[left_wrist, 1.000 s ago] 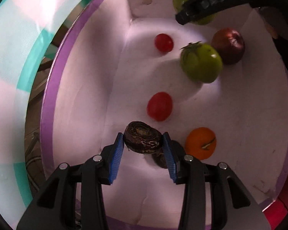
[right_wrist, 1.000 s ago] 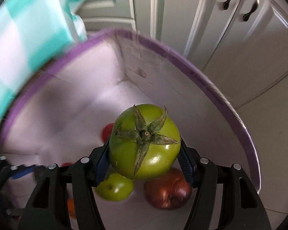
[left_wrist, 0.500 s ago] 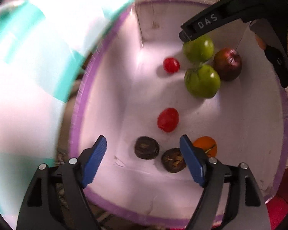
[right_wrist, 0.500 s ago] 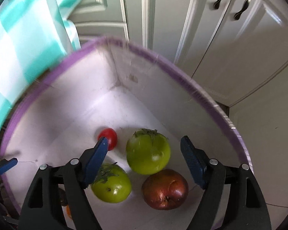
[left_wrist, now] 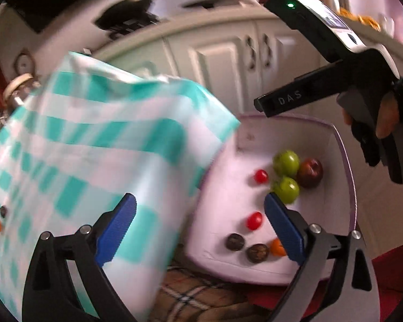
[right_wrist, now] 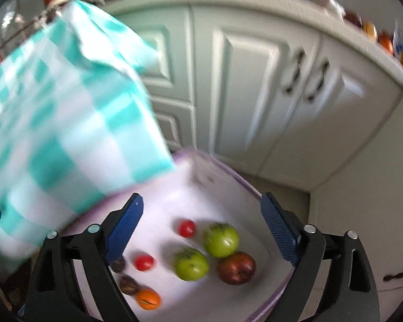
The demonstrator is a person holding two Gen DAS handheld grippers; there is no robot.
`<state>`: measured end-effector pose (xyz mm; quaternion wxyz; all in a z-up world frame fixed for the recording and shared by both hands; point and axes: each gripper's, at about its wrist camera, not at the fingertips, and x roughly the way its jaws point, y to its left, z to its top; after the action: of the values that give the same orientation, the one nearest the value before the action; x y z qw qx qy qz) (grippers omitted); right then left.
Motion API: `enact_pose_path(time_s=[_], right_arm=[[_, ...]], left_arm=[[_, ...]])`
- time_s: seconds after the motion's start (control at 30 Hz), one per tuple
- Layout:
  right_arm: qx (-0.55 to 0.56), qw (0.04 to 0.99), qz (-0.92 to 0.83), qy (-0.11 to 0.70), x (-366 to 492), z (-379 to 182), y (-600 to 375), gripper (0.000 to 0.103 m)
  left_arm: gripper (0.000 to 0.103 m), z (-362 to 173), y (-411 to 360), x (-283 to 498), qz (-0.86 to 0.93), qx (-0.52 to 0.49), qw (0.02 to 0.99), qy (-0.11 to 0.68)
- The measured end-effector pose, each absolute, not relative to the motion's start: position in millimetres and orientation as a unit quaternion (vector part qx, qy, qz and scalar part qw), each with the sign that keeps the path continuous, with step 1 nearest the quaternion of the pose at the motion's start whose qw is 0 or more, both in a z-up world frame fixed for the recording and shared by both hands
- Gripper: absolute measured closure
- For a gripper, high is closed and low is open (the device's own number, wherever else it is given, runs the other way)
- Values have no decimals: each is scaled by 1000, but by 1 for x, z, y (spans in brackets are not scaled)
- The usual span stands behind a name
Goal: Organize fruits
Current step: 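Move both open tools back over the last tangerine and fig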
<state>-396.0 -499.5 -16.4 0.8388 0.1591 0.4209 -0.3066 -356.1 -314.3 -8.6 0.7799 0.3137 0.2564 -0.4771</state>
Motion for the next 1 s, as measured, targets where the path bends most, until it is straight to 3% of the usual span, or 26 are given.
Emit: enact_pose_path(time_s=[0.27,0.53,0.73,1.0], right_arm=[[96,910,-206,347,-334,39,-403,14],[61,935,-102,336,-252,46,-304,14],[68,930,-44,357,-172,36,-250,14],[93,917,11,388,-52,25,-203,14]], left_arm=[[2,37,-218,-292,-372,230,866,245],[2,56,-112,-202,-258,129,920,266],[2,59,-40,-112,-157,73,941,290],[2,46,53,22,-35,-81,933,349]])
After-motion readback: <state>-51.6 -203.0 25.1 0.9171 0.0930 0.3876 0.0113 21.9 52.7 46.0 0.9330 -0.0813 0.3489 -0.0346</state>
